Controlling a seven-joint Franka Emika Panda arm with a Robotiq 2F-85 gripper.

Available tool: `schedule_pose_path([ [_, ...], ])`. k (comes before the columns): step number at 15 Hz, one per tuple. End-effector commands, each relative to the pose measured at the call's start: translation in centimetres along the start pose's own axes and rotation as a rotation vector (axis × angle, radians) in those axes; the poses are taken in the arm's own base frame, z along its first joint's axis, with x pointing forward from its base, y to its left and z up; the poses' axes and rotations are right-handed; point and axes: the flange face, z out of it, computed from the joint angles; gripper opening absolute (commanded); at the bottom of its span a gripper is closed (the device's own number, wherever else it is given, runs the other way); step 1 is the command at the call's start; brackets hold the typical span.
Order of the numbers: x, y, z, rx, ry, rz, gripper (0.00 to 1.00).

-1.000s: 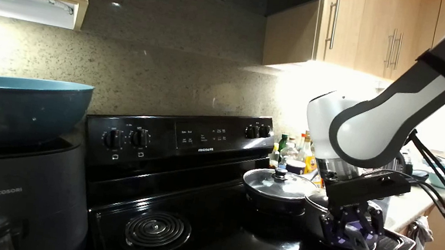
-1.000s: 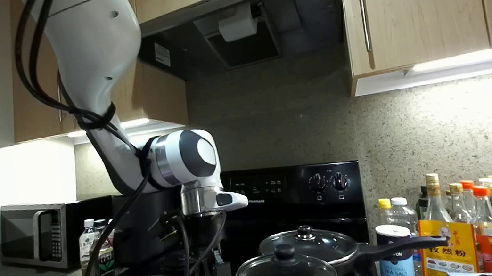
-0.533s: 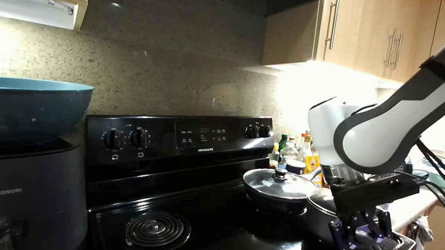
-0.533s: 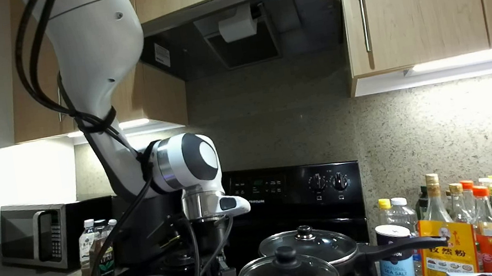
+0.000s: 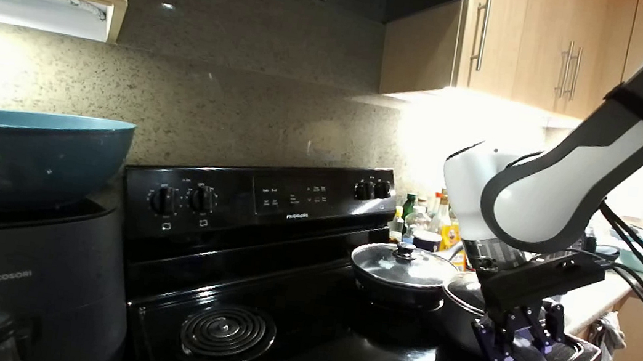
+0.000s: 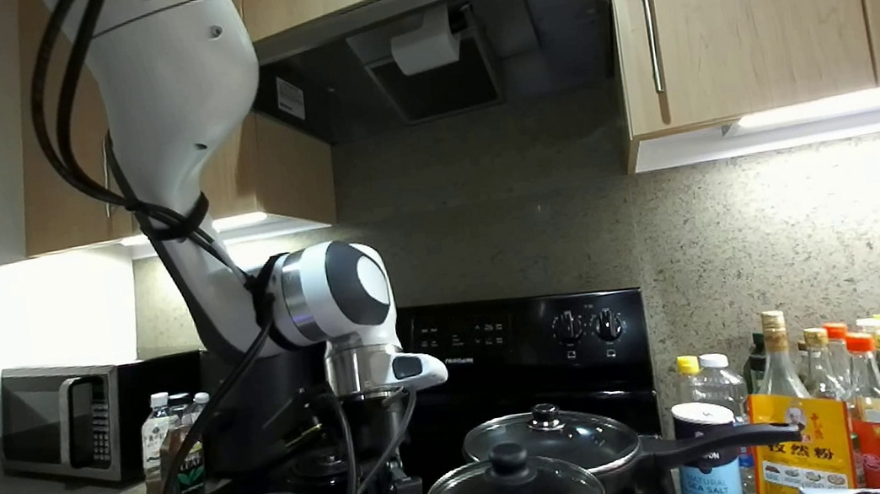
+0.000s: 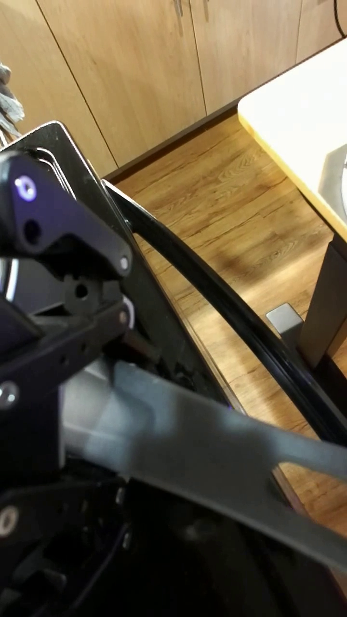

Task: Rotate the pot at the front of the stove to the right

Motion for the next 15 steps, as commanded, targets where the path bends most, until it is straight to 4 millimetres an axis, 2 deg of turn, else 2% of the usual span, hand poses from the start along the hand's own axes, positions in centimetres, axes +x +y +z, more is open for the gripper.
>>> schedule_pose_path([
  [1, -0.2, -0.1, -0.7, 0.006, -0.017, 0.049, 0.51],
  [5, -1.1, -1.6, -3.5, 0.058, 0.006, 0.128, 0.77],
  [8, -3.0, -3.0, -6.3, 0.106, 0.027, 0.188, 0.95],
  [9, -3.7, -3.4, -7.1, 0.097, 0.034, 0.215, 0.99],
  [11, -5.2, -4.0, -8.6, 0.086, 0.063, 0.269, 1.00],
  [12, -3.5, -4.1, -7.2, 0.088, 0.053, 0.218, 1.00],
  [15, -4.0, -4.3, -7.7, 0.090, 0.064, 0.219, 1.00],
])
